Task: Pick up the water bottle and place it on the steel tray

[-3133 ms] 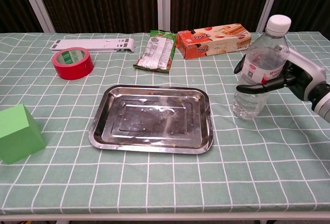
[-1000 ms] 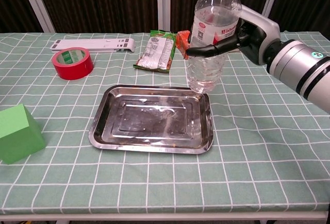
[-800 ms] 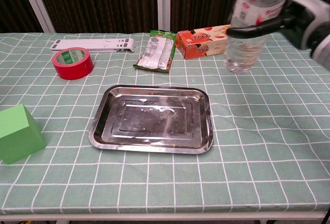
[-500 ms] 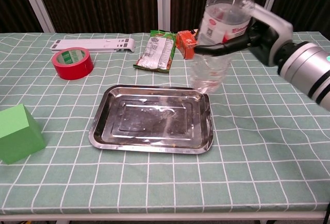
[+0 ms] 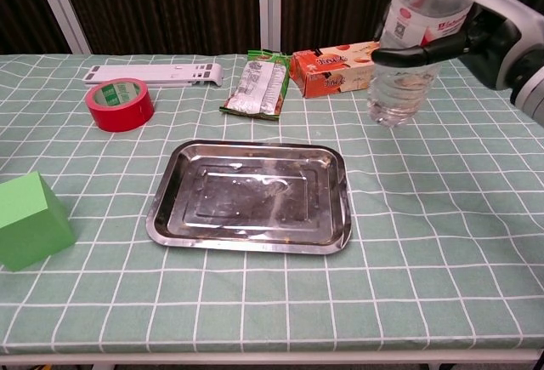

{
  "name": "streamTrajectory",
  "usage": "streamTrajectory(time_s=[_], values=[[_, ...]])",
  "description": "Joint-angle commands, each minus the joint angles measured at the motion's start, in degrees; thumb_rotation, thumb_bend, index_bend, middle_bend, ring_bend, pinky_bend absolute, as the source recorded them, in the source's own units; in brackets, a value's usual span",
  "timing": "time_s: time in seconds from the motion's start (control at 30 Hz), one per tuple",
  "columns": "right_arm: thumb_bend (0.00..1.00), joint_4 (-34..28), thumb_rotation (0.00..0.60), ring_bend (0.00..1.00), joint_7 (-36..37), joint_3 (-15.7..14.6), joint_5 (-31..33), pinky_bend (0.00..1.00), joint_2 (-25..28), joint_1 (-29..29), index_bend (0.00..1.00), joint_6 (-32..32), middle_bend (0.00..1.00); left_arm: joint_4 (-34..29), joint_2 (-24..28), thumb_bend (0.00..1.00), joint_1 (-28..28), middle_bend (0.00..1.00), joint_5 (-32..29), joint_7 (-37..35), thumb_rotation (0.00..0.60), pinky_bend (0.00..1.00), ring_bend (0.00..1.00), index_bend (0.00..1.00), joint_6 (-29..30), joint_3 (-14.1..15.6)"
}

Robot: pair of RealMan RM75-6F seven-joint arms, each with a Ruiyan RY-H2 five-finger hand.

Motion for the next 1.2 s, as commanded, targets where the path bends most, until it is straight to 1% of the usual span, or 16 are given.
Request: streamTrajectory(time_s=[0.03, 0.2, 0.43, 0.67, 0.83, 0.9, 1.03, 1.1, 1.2], values=[[0.00, 0.86, 0.600, 0.34, 0.04, -0.46, -0.29, 0.40, -3.12, 1.52, 0.62, -1.56, 0.50, -0.13, 0.41, 0.23, 0.37, 0.19, -0.26, -0.08, 0.362, 0.16, 0.10, 0.18, 0.47, -0.07], [0.00, 3.76, 0.600, 0.34, 0.02, -0.05, 0.30, 0.40, -7.97, 4.28, 0.62, -4.48, 0.50, -0.41, 1.00, 0.23, 0.82, 0.19, -0.46, -0.16, 0.363, 0.16, 0.10, 0.18, 1.10, -0.17], [0.00, 10.76, 0.600, 0.34, 1.13, 0.19, 1.38, 0.40, -15.01, 8.16, 0.62, -9.44, 0.50, 0.10, 0.79, 0.23, 1.28, 0.19, -0.99, -0.24, 0.363, 0.16, 0.10, 0.18, 0.93, -0.03], [0.00, 15.45, 0.600, 0.34, 3.65, 0.42, 1.54, 0.41, -18.66, 10.19, 0.62, -12.07, 0.50, 1.50, 0.30, 0.23, 1.44, 0.19, -1.15, -1.29, 0.363, 0.16, 0.10, 0.18, 0.84, -0.05], [0.00, 17.51, 0.600, 0.33, 4.42, -0.40, 0.16, 0.39, -19.37, 10.74, 0.61, -12.11, 0.48, 1.83, 0.55, 0.23, 1.44, 0.19, -1.24, -1.98, 0.365, 0.16, 0.10, 0.18, 1.00, -0.33], [0.00, 17.67, 0.600, 0.30, 5.12, -1.02, -0.71, 0.34, -18.95, 11.04, 0.55, -12.48, 0.45, 1.91, 0.55, 0.23, 1.50, 0.19, -1.14, -2.12, 0.365, 0.16, 0.10, 0.18, 1.12, -0.31], [0.00, 16.88, 0.600, 0.18, 7.26, -2.78, -2.61, 0.24, -17.13, 11.86, 0.35, -14.33, 0.36, 1.82, 0.45, 0.23, 1.42, 0.19, -0.93, -2.06, 0.363, 0.16, 0.10, 0.18, 1.06, -0.27], [0.00, 16.49, 0.600, 0.09, 7.11, -3.42, -3.36, 0.17, -16.40, 11.93, 0.22, -14.24, 0.30, 1.75, 0.44, 0.23, 1.43, 0.19, -0.84, -1.94, 0.366, 0.16, 0.10, 0.18, 1.09, -0.24], [0.00, 15.15, 0.600, 0.03, 6.25, -4.25, -4.19, 0.09, -14.76, 11.83, 0.08, -13.99, 0.23, 1.46, 0.51, 0.23, 1.41, 0.19, -0.70, -1.83, 0.364, 0.16, 0.10, 0.18, 1.33, -0.36]])
